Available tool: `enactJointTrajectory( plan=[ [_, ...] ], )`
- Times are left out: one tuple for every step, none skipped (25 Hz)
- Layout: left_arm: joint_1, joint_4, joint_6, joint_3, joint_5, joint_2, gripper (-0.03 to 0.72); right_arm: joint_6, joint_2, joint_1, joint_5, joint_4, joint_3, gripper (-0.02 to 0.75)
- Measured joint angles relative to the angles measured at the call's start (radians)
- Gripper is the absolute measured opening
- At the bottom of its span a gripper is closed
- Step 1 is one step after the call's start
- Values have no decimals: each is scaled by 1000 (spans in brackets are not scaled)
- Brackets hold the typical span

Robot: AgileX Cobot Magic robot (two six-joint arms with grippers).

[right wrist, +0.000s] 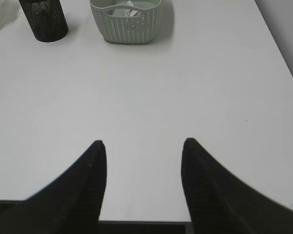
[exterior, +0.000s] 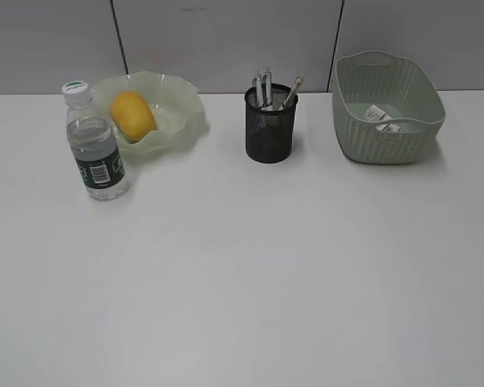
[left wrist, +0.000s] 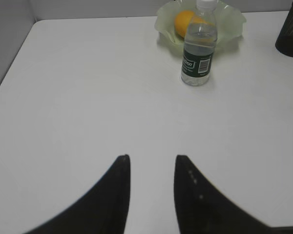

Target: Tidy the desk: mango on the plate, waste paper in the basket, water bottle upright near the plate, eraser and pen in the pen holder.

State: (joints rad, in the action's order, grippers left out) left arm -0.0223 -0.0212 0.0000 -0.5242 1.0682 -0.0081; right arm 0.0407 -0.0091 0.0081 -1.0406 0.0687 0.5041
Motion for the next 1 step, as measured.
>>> enactJointTrajectory(
  plan=[
    [0,0,0,0,0,0,239,0,0,0,0,0,0,403]
  ],
)
